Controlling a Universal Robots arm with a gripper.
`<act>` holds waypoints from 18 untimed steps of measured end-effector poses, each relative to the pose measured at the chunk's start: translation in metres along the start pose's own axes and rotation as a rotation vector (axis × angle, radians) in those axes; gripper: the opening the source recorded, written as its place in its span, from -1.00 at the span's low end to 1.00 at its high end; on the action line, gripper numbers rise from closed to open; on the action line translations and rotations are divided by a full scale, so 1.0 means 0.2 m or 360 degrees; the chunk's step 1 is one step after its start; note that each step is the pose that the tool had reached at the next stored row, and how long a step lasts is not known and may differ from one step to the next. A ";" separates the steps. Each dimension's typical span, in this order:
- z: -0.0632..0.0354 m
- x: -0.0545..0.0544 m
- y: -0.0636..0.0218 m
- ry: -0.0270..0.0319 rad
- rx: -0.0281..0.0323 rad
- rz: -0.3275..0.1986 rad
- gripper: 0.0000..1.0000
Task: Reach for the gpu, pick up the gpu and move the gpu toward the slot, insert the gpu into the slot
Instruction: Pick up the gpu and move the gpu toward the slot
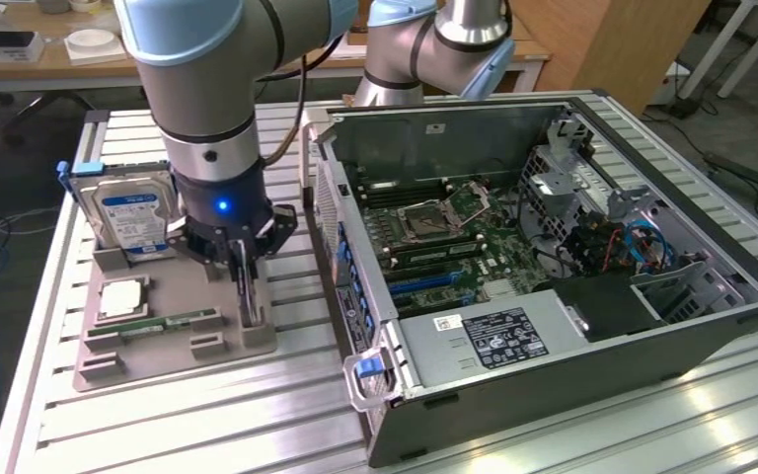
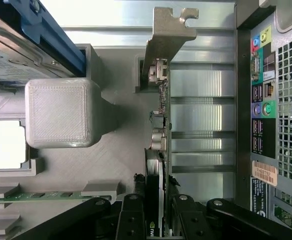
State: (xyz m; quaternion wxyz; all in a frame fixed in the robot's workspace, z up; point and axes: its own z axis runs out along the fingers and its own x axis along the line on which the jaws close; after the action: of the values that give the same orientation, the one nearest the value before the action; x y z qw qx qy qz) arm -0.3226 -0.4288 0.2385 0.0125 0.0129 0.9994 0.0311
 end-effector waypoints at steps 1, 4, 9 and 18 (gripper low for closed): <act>-0.006 0.00 0.000 -0.00002 0.00000 0.0000 -0.47; -0.026 0.00 0.001 -0.00001 -0.00004 0.0000 -0.47; -0.054 0.00 0.002 -0.00003 -0.00032 0.0000 -0.47; -0.054 0.00 0.002 0.00000 -0.00030 0.0000 -0.47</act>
State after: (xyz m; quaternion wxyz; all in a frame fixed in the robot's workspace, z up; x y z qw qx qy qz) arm -0.3226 -0.4290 0.2494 0.0125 0.0129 0.9993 0.0320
